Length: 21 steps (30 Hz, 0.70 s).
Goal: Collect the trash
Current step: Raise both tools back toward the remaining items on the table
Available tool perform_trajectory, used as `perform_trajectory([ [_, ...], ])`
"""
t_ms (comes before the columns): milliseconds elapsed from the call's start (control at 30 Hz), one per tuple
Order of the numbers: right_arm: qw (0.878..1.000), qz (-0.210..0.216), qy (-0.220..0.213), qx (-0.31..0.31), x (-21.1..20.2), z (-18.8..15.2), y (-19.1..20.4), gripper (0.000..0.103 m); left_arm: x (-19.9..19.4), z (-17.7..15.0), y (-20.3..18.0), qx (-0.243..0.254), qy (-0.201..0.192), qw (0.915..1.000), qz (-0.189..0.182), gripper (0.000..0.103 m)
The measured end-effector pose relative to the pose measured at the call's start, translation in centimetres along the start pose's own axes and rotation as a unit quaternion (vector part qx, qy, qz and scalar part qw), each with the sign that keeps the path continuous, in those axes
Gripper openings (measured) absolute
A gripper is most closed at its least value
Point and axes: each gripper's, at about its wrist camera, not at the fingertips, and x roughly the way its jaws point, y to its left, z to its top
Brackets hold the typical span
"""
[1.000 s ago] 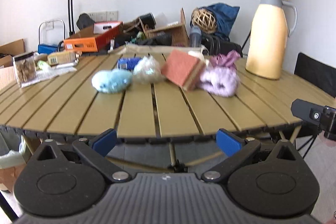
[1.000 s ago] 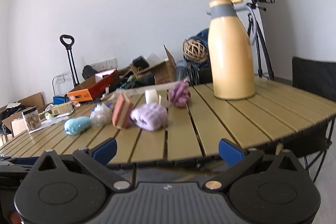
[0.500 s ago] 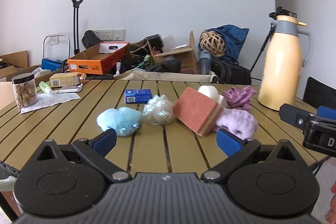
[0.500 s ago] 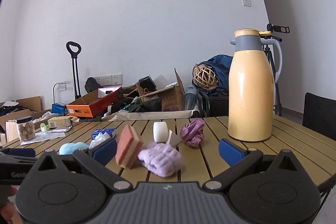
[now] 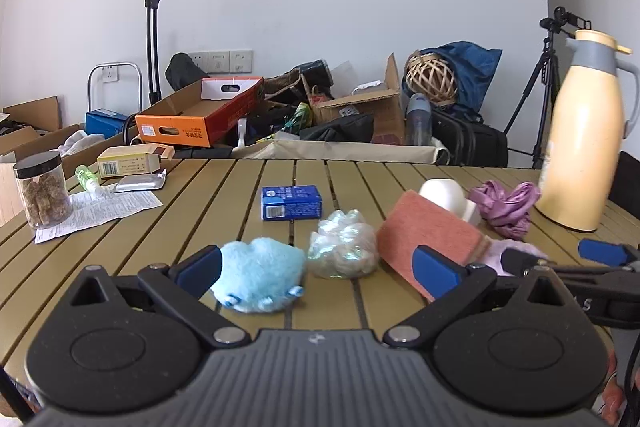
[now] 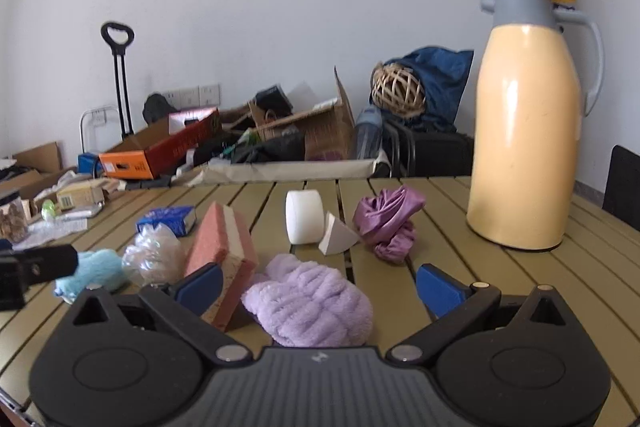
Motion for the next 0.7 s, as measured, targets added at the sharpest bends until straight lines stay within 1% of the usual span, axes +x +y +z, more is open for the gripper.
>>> perform_trajectory([
  [100,1.0,-0.003,0.027,-0.002,1.3,-0.3,0.0,0.103,1.2,0.1,1.1,-0.007,0.013,0.9999,0.004,0.103],
  [167,0.999,-0.004,0.037,0.005,1.8,-0.3,-0.2,0.103,1.9,0.2,1.8,-0.013,0.022,0.9996,0.007,0.103],
  [333,0.999,0.0,0.051,0.009,2.4,-0.7,-0.8,0.103,2.8,0.0,2.8,-0.022,0.037,0.9991,0.006,0.103],
  [467,0.998,0.018,0.053,0.012,2.4,-0.7,-1.1,0.101,3.2,-0.2,2.9,-0.016,0.046,0.9988,0.0,0.103],
  [567,0.998,0.017,0.062,0.003,2.8,-0.6,-0.9,0.093,3.7,-0.3,2.9,-0.012,0.053,0.9986,0.0,0.103],
  [667,0.997,0.023,0.072,0.006,3.3,-0.5,-1.0,0.081,4.1,-0.4,3.0,-0.01,0.057,0.9983,-0.002,0.103],
  [700,0.997,0.027,0.076,0.009,3.4,-0.5,-1.1,0.07,4.2,-0.4,3.0,-0.009,0.058,0.9982,-0.002,0.103],
])
